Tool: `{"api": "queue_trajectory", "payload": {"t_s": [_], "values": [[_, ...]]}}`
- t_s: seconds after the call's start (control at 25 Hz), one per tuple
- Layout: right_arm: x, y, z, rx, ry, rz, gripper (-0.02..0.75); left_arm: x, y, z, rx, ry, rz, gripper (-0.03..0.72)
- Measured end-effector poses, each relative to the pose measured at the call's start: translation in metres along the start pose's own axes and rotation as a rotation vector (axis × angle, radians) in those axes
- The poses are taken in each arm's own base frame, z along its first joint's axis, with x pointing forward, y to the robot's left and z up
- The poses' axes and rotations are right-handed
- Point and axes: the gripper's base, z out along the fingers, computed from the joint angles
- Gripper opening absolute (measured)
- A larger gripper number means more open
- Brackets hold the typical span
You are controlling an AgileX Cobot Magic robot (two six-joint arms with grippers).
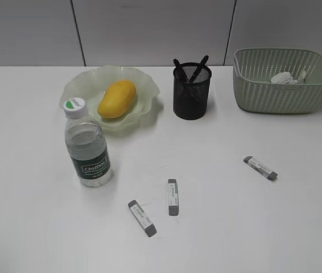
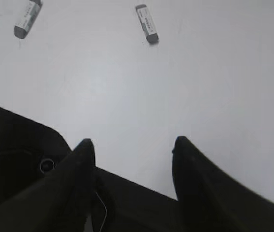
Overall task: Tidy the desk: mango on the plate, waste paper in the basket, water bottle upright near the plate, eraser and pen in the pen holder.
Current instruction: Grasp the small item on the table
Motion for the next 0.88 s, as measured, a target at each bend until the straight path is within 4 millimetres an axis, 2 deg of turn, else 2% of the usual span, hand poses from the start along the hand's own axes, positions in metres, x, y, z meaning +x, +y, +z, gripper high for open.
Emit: {"api": "queue_trajectory", "payload": {"t_s": [0.12,0.24,0.36,0.64,0.76,0.88], "values": [[0.026,0.0,-0.013,-0.007,-0.133,0.005,0.412,-0.021,-0.01,0.013,0.115,0.001,0.026,0.318],[0.042,0.0,-0.026,-0.008,-0.24,0.006,0.408,-0.041,-0.019,0.03,0.219,0.003,0.027,0.261],[0.051,0.0,-0.034,-0.009,-0.309,0.009,0.401,-0.054,-0.027,0.053,0.317,0.026,0.009,0.248],[0.061,0.0,-0.032,-0.009,-0.289,0.009,0.379,-0.073,-0.042,0.096,0.447,0.097,0.036,0.246],[0.061,0.0,-0.032,-0.009,-0.289,0.009,0.377,-0.081,-0.065,0.113,0.518,0.125,0.116,0.246],[0.061,0.0,-0.032,-0.009,-0.289,0.009,0.375,-0.091,-0.102,0.13,0.583,0.139,0.197,0.245]]}}
